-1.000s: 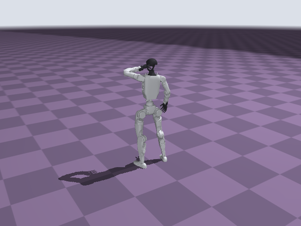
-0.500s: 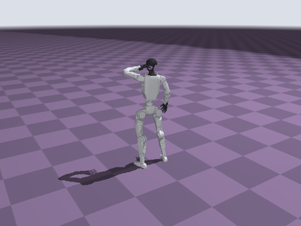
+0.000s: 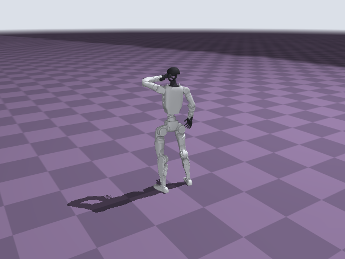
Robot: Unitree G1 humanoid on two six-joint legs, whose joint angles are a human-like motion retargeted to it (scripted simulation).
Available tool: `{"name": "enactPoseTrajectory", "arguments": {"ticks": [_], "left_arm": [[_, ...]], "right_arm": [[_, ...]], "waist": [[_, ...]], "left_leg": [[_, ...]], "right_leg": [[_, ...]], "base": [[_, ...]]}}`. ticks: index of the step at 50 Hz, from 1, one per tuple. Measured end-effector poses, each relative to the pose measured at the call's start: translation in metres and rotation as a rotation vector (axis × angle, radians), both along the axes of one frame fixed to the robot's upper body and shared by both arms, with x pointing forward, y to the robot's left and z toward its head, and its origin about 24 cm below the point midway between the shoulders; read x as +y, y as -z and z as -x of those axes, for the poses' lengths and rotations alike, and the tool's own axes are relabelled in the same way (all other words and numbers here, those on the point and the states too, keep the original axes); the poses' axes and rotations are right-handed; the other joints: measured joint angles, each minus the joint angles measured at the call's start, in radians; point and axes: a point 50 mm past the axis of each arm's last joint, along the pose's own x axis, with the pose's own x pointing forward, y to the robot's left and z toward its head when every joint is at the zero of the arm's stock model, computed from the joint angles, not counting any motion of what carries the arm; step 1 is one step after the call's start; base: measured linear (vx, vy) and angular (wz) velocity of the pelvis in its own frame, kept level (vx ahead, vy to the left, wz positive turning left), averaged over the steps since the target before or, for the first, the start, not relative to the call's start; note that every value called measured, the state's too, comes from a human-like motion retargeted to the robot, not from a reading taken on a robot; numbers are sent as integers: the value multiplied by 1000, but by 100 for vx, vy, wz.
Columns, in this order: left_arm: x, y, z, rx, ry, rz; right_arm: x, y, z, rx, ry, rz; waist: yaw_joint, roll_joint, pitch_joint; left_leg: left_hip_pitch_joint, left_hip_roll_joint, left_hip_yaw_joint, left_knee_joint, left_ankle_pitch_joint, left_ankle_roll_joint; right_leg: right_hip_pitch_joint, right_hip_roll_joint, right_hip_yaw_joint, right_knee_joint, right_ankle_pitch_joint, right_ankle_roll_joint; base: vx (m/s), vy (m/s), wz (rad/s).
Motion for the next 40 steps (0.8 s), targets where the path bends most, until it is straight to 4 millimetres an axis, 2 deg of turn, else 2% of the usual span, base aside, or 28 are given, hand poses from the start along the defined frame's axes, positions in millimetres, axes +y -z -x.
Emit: {"name": "enactPoseTrajectory", "arguments": {"ticks": [5,8,11,18,21,24,30,32,35,40], "left_arm": [[-31,-5,-1,-46,37,-37],[-40,-3,-2,-54,43,-57],[-34,-1,-5,-41,26,-61],[4,6,-7,41,-25,-15],[6,7,-4,48,-17,-6],[-5,5,-2,26,13,-16],[-41,-1,4,-27,84,-41],[-45,-2,4,-32,90,-41],[-38,-3,2,-24,77,-29],[-7,-3,-4,27,24,22]], "right_arm": [[6,7,9,53,-11,-14],[10,10,9,71,-33,-21],[12,10,5,64,-51,-22],[10,1,-7,-20,-30,-17],[6,-1,-4,-29,-1,-15],[4,2,4,-3,24,-14],[8,13,22,92,20,-24],[9,15,23,109,6,-27],[10,15,21,109,-9,-25],[8,9,11,51,-3,-17]], "waist": [[5,-13,-3],[10,-23,-1],[14,-26,2],[13,-18,8],[7,-11,6],[2,-8,0],[2,-20,-8],[5,-22,-8],[10,-23,-7],[15,-15,-3]], "left_leg": [[-4,-4,-23,1,2,0],[-4,-5,-27,2,2,0],[0,-4,-20,2,1,1],[6,0,-1,1,-2,1],[5,0,-6,0,-2,-1],[1,-2,-19,0,0,-3],[-5,-7,-40,2,3,-5],[-4,-8,-37,2,3,-5],[0,-7,-25,2,2,-3],[8,-4,2,2,-1,-2]], "right_leg": [[12,-5,-23,-1,-5,-3],[16,-7,-27,-1,-6,-4],[14,-6,-20,-1,-6,-4],[6,-1,0,1,-1,-2],[9,-1,-6,0,-2,-2],[15,-3,-20,0,-4,-3],[25,-10,-40,-3,-9,-8],[24,-10,-37,-3,-8,-9],[19,-9,-24,-3,-6,-8],[7,-4,3,0,-1,-4]], "base": [[0,1,19],[0,0,0],[0,0,0],[0,0,-8],[0,0,0],[0,1,23],[0,0,12],[0,0,0],[0,0,-22],[0,-1,-27]]}}
